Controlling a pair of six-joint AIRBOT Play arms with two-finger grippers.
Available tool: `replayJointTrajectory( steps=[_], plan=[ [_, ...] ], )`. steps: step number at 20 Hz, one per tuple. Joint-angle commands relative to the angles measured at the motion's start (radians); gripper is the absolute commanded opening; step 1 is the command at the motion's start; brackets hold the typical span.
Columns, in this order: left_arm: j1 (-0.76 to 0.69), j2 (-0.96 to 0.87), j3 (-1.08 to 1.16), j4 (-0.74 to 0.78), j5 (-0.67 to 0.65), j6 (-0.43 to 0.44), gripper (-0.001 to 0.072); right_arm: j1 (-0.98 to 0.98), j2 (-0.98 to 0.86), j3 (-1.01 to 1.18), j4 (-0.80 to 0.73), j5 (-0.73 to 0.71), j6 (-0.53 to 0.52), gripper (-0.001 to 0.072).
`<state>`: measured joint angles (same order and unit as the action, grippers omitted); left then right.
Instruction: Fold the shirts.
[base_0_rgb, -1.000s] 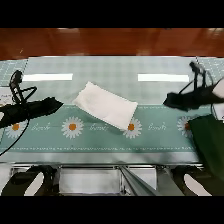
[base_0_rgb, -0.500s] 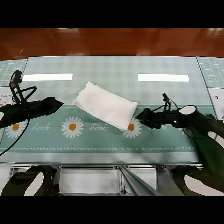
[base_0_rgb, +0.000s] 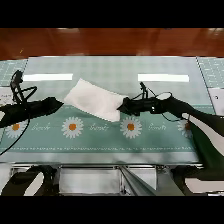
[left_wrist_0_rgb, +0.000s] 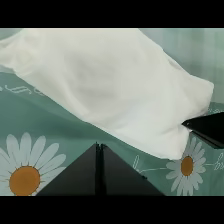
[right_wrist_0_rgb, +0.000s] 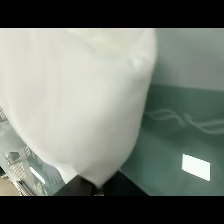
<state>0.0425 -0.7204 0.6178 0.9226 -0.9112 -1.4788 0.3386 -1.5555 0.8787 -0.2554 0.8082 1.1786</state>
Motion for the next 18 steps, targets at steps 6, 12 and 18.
replayJointTrajectory(
  steps=[6,12,18],
  plan=[
    [0.001,-0.026,0.000,0.000,0.012,0.000,0.0019,0.038,-0.023,0.536,-0.365,0.220,0.216,0.0025],
    [0.000,-0.026,0.000,0.000,0.010,0.000,0.0019,-0.079,-0.021,0.978,-0.618,0.510,0.386,0.0025],
    [0.001,-0.026,0.000,-0.042,-0.014,0.000,0.0019,-0.396,0.095,1.095,-0.644,0.694,0.433,0.0025]
  ],
)
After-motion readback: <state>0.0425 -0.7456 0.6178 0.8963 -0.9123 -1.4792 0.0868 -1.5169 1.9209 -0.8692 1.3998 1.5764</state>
